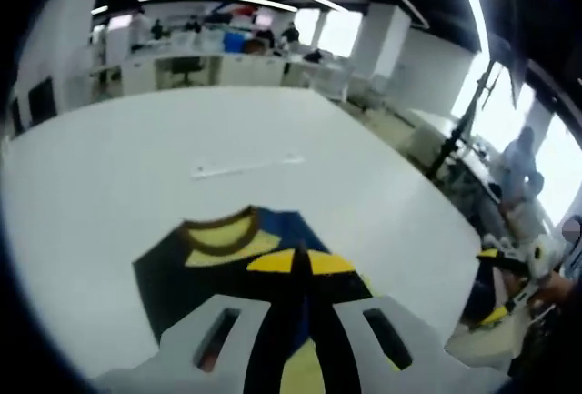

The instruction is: Fold the garment on the visible template until the final outline fits inside the template.

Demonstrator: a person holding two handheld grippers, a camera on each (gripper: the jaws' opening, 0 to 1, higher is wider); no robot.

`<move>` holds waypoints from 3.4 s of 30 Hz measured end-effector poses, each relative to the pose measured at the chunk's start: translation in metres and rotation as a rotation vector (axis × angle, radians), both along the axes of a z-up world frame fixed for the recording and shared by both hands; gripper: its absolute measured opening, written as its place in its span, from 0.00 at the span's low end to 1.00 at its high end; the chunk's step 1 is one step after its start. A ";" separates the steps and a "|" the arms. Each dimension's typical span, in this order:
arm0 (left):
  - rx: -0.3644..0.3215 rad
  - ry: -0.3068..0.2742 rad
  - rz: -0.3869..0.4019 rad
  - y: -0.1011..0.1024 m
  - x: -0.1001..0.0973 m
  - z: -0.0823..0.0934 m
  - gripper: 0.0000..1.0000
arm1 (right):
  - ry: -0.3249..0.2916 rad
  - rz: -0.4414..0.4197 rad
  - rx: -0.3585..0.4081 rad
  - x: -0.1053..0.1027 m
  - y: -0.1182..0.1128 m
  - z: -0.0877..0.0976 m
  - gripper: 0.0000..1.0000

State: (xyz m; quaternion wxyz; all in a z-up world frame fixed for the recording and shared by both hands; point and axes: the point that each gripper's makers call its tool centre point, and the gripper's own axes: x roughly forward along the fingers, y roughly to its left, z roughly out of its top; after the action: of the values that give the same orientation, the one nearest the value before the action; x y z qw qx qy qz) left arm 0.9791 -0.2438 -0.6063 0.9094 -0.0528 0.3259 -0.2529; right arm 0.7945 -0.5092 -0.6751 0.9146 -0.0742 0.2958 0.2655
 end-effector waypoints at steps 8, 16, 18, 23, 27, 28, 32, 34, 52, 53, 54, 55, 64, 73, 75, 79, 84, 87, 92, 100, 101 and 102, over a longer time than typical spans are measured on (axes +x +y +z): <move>-0.011 0.022 -0.005 -0.016 0.002 -0.010 0.00 | -0.008 0.003 0.003 -0.001 0.001 0.003 0.94; -0.011 0.048 -0.026 -0.035 0.000 -0.023 0.00 | -0.014 0.024 0.019 -0.002 0.009 0.005 0.95; -0.011 0.054 -0.033 -0.040 -0.002 -0.026 0.00 | -0.014 0.028 0.025 -0.003 0.011 0.006 0.95; -0.009 0.069 -0.046 -0.049 -0.003 -0.033 0.00 | -0.015 0.042 0.029 -0.006 0.013 0.006 0.96; -0.009 0.082 -0.057 -0.058 -0.004 -0.038 0.00 | -0.024 0.090 0.024 -0.008 0.019 0.008 0.97; -0.012 0.086 -0.058 -0.061 -0.003 -0.040 0.00 | -0.026 0.096 0.025 -0.008 0.020 0.009 0.97; -0.013 0.103 -0.055 -0.068 0.000 -0.050 0.00 | -0.050 0.134 0.025 -0.005 0.026 0.016 0.98; -0.013 0.112 -0.056 -0.072 0.000 -0.054 0.00 | -0.054 0.139 0.026 -0.004 0.027 0.018 0.98; -0.013 0.175 -0.041 -0.103 0.001 -0.088 0.00 | -0.042 0.152 0.037 -0.009 0.022 0.011 0.98; -0.013 0.177 -0.041 -0.104 0.000 -0.090 0.00 | -0.043 0.151 0.037 -0.009 0.021 0.011 0.98; -0.016 0.184 -0.038 -0.105 0.001 -0.094 0.00 | -0.042 0.151 0.038 -0.008 0.020 0.011 0.98; -0.021 0.192 -0.033 -0.106 0.002 -0.098 0.00 | -0.040 0.151 0.038 -0.008 0.020 0.010 0.98; -0.021 0.226 -0.019 -0.117 0.003 -0.115 0.00 | -0.036 0.155 0.025 -0.004 0.018 0.009 0.98; -0.011 0.249 -0.019 -0.121 0.007 -0.129 0.00 | -0.022 0.147 0.016 -0.003 0.012 0.002 0.97; -0.009 0.253 -0.020 -0.122 0.007 -0.132 0.00 | -0.020 0.143 0.015 -0.003 0.011 0.001 0.97; 0.003 0.258 -0.020 -0.124 0.008 -0.139 0.00 | -0.019 0.136 0.014 -0.003 0.009 0.000 0.97; 0.014 0.265 -0.018 -0.125 0.008 -0.146 0.00 | -0.013 0.126 0.012 -0.003 0.005 -0.002 0.97; 0.020 0.266 -0.018 -0.126 0.009 -0.149 0.01 | -0.008 0.119 0.011 -0.003 0.002 -0.004 0.97; 0.025 0.269 -0.020 -0.126 0.010 -0.153 0.01 | -0.007 0.112 0.008 -0.003 -0.001 -0.004 0.97; 0.023 0.271 -0.020 -0.128 0.011 -0.156 0.02 | -0.006 0.112 -0.003 -0.005 -0.003 -0.005 0.97; 0.023 0.270 -0.021 -0.128 0.011 -0.156 0.02 | -0.006 0.113 -0.006 -0.005 -0.003 -0.006 0.97; 0.022 0.269 -0.023 -0.128 0.011 -0.156 0.02 | -0.004 0.113 -0.008 -0.005 -0.004 -0.006 0.97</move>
State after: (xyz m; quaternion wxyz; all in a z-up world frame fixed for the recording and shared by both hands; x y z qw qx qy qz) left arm 0.9899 -0.3718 -0.7622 0.8551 -0.0723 0.4483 -0.2504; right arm 0.7891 -0.5127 -0.6811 0.8985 -0.0949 0.2901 0.3155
